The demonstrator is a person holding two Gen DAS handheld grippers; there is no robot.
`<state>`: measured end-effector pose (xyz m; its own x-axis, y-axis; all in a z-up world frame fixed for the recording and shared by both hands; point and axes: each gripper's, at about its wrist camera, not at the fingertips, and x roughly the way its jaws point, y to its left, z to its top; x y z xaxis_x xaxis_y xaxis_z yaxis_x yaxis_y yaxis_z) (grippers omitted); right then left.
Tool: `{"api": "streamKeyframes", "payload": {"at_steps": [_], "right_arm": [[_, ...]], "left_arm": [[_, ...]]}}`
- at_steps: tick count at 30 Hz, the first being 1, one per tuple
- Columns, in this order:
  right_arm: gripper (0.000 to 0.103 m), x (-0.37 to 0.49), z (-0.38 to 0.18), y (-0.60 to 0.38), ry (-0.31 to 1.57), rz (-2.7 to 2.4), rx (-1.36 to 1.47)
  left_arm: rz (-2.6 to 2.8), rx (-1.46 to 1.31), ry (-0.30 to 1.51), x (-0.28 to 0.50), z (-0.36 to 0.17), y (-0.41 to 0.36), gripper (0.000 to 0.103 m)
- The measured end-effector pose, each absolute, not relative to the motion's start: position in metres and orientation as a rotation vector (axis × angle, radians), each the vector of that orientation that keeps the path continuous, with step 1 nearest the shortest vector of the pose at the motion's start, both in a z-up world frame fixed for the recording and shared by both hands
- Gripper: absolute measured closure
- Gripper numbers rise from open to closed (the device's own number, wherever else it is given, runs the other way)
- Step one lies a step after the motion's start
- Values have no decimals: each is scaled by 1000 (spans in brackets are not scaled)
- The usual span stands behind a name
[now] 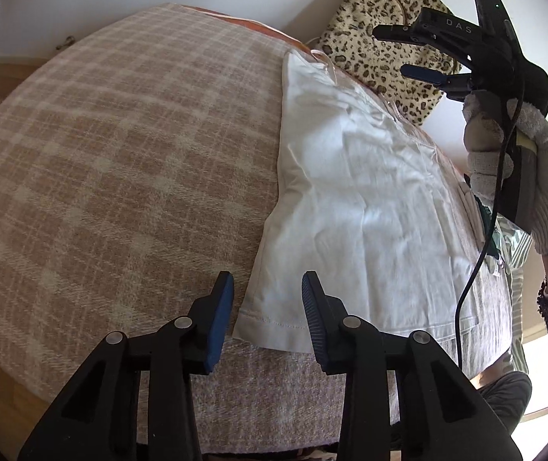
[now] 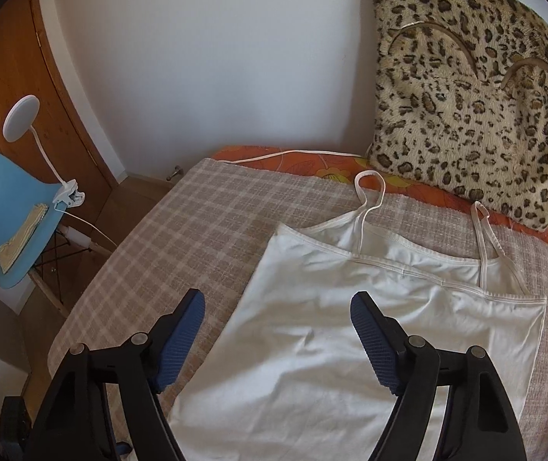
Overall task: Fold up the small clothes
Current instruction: 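Grasp one long side edge of the white camisole with both grippers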
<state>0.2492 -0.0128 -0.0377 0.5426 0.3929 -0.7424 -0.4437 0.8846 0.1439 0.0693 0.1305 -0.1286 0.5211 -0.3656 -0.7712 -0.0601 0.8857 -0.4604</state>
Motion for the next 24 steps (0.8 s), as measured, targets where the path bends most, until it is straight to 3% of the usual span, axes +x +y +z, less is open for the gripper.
{"api": "streamKeyframes", "payload": {"at_steps": [3, 10, 24], "right_arm": [[26, 269, -49, 3, 898, 492, -74], [42, 314, -74, 40, 980, 494, -70], [66, 371, -130, 94, 1103, 379, -276]], "left_arm": [[-212, -492, 1012, 70, -130, 133, 78], [-253, -495, 1020, 75, -131, 124, 89], [-283, -513, 1030, 80, -133, 119, 96]]}}
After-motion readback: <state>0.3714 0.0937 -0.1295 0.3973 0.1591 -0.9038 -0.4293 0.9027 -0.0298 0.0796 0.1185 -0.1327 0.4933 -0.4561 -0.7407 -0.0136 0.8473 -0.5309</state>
